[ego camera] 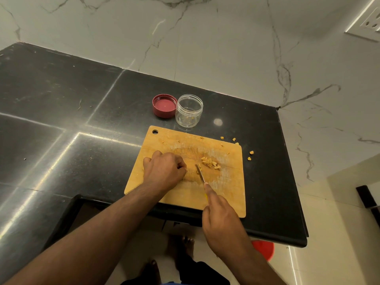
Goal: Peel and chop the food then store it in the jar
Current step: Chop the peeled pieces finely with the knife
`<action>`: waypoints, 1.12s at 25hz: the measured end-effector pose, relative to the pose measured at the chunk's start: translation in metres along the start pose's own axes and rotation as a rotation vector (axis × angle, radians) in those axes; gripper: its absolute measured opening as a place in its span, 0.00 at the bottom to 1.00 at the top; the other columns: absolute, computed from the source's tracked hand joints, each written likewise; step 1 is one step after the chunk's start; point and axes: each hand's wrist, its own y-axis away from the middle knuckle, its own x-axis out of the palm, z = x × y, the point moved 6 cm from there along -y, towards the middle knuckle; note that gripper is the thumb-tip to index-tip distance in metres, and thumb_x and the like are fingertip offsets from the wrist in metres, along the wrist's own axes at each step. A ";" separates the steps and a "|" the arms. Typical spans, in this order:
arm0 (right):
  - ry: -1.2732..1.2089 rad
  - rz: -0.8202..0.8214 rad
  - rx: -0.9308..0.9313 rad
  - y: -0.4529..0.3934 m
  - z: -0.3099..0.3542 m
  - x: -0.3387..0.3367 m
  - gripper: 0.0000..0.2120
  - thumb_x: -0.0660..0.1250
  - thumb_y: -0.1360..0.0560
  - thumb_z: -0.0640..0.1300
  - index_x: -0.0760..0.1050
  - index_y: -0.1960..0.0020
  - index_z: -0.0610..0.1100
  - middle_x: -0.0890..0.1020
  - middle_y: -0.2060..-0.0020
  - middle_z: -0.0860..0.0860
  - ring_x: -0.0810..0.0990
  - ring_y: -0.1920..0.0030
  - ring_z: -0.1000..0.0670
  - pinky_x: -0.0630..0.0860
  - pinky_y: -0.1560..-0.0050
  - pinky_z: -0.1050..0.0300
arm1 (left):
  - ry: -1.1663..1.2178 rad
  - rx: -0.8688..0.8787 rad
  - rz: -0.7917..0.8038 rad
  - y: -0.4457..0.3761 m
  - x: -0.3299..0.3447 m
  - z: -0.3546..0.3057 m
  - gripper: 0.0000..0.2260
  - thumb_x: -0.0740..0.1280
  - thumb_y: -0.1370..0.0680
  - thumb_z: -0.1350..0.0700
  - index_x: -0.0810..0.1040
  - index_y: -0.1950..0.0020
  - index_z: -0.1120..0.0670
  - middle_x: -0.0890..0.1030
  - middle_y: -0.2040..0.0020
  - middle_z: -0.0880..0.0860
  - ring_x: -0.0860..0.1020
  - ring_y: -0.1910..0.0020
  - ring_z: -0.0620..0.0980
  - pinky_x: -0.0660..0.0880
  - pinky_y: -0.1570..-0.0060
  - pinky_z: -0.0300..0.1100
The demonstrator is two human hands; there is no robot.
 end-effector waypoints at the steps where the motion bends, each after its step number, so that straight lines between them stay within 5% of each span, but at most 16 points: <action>1: -0.014 0.013 0.006 -0.001 0.002 0.000 0.25 0.52 0.17 0.44 0.53 0.21 0.52 0.73 0.39 0.53 0.75 0.46 0.54 0.73 0.47 0.62 | 0.005 -0.002 -0.005 0.000 -0.001 0.000 0.06 0.66 0.23 0.46 0.83 0.51 0.42 0.81 0.52 0.41 0.71 0.44 0.48 0.63 0.48 0.51; 6: -0.025 0.028 -0.035 -0.011 0.011 0.012 0.25 0.53 0.17 0.45 0.53 0.20 0.52 0.74 0.41 0.53 0.74 0.48 0.54 0.74 0.47 0.59 | 0.012 -0.025 -0.013 0.000 -0.003 0.000 0.05 0.67 0.24 0.45 0.82 0.55 0.43 0.80 0.55 0.41 0.71 0.45 0.48 0.62 0.50 0.50; 11: -0.013 0.053 -0.018 -0.020 0.010 0.018 0.25 0.52 0.17 0.45 0.54 0.21 0.51 0.72 0.33 0.51 0.73 0.38 0.53 0.72 0.39 0.59 | 0.008 -0.036 -0.011 0.000 -0.004 -0.001 0.05 0.67 0.23 0.45 0.82 0.54 0.42 0.80 0.55 0.41 0.70 0.45 0.48 0.62 0.50 0.50; 17: -0.097 0.069 0.028 0.006 0.003 0.016 0.25 0.53 0.16 0.45 0.53 0.21 0.54 0.72 0.36 0.56 0.71 0.47 0.59 0.69 0.48 0.68 | -0.023 -0.037 -0.025 0.002 -0.005 -0.002 0.05 0.66 0.24 0.45 0.82 0.55 0.43 0.79 0.57 0.41 0.70 0.47 0.48 0.61 0.50 0.50; 23: -0.146 -0.020 0.051 0.007 -0.010 -0.001 0.24 0.54 0.17 0.45 0.57 0.22 0.55 0.71 0.40 0.61 0.71 0.43 0.65 0.66 0.49 0.75 | 0.001 -0.007 0.049 0.000 -0.011 0.001 0.09 0.65 0.21 0.49 0.84 0.44 0.41 0.80 0.44 0.39 0.68 0.38 0.49 0.59 0.46 0.50; 28: -0.145 0.037 0.001 -0.004 -0.001 0.007 0.24 0.54 0.17 0.46 0.57 0.22 0.55 0.71 0.33 0.58 0.70 0.41 0.61 0.69 0.40 0.66 | 0.059 -0.064 -0.010 -0.009 -0.024 0.023 0.10 0.66 0.22 0.52 0.84 0.45 0.41 0.82 0.43 0.40 0.73 0.39 0.48 0.66 0.43 0.51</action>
